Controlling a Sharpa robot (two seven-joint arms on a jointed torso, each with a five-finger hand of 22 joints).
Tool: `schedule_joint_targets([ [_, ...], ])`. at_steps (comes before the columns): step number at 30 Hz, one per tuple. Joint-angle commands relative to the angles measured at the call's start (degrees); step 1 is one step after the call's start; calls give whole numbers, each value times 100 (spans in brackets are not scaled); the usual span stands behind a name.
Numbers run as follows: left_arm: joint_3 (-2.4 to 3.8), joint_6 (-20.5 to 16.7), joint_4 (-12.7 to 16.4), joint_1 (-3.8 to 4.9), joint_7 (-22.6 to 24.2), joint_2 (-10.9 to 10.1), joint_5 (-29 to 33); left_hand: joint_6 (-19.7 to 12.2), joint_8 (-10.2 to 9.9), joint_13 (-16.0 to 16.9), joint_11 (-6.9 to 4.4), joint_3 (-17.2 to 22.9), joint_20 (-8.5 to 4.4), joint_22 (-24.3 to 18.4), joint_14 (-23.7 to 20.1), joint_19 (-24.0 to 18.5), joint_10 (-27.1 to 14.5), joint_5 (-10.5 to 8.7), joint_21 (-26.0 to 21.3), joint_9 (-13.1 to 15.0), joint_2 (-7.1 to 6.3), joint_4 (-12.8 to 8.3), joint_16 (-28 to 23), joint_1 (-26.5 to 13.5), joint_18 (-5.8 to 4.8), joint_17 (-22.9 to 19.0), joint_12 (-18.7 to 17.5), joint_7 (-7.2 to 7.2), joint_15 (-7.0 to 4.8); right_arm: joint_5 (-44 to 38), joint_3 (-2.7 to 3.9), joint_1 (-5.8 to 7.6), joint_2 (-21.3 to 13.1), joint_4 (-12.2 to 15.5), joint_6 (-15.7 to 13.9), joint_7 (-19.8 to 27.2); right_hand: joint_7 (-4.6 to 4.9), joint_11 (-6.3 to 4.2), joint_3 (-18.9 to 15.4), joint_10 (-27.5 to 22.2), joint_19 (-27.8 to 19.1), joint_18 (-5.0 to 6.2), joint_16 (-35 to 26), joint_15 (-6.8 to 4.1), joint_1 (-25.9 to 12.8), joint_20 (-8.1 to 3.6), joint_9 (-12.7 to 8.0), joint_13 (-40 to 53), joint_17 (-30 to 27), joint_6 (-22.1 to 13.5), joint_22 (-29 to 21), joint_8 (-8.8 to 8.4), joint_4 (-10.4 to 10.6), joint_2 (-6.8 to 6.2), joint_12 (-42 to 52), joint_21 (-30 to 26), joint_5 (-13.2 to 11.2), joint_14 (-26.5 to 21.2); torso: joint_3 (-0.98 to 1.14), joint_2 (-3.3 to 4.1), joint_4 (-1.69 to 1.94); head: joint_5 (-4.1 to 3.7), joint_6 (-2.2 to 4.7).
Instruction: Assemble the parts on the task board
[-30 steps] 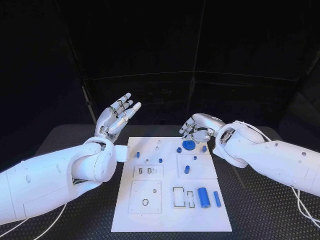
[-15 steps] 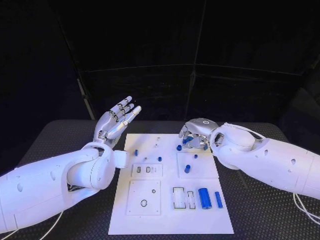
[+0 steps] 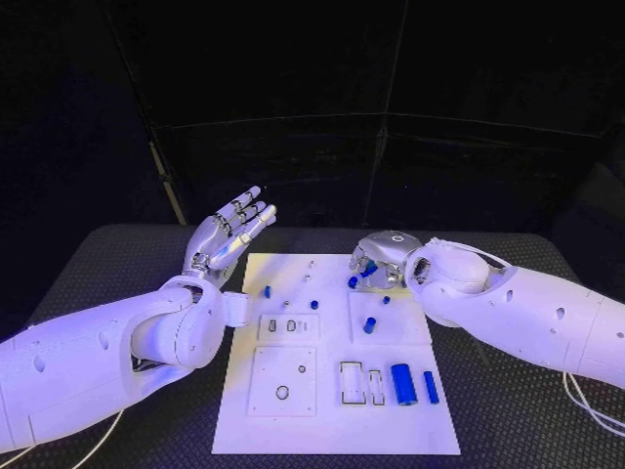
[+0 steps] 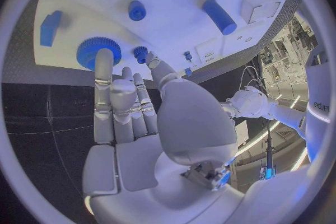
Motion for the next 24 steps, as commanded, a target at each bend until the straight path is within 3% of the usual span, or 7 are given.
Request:
schedule_joint_targets([
  [1, 6, 215, 3, 11, 81, 10, -16, 69, 36, 14, 0, -14, 5, 37, 159, 168, 125, 5, 79, 7, 69, -55, 63, -2, 62, 23, 21, 875, -17, -32, 3, 15, 31, -25, -9, 91, 7, -11, 42, 105, 9, 28, 219, 11, 79, 21, 4, 4, 253, -18, 47, -11, 59, 16, 51, 85, 13, 180, 1, 53, 11, -1, 0],
  [10, 6, 272, -19, 11, 60, 37, 66, 135, 35, 22, 6, -1, -1, 121, 402, 551, 266, 8, 259, 9, 144, -125, 164, 10, 89, 50, 30, 878, -40, 7, 3, 15, 122, -125, 10, 188, 3, -28, 186, 205, -20, 29, 411, 4, 106, 13, 6, 2, 426, 33, 118, -6, 135, 49, 63, 205, 19, 156, 4, 115, 22, -8, -17],
  [24, 6, 270, -41, 11, 26, 29, 100, 159, 37, 26, 10, 17, -1, 109, 439, 502, 309, 11, 246, 11, 172, -145, 181, 25, 85, 53, 36, 880, -41, 26, 2, 14, 212, -238, 143, 237, 8, -41, 453, 364, -70, 32, 626, -12, 183, 3, 17, 7, 645, 184, 197, 30, 194, 60, 72, 339, 3, 139, 13, 193, 32, -13, -60],
])
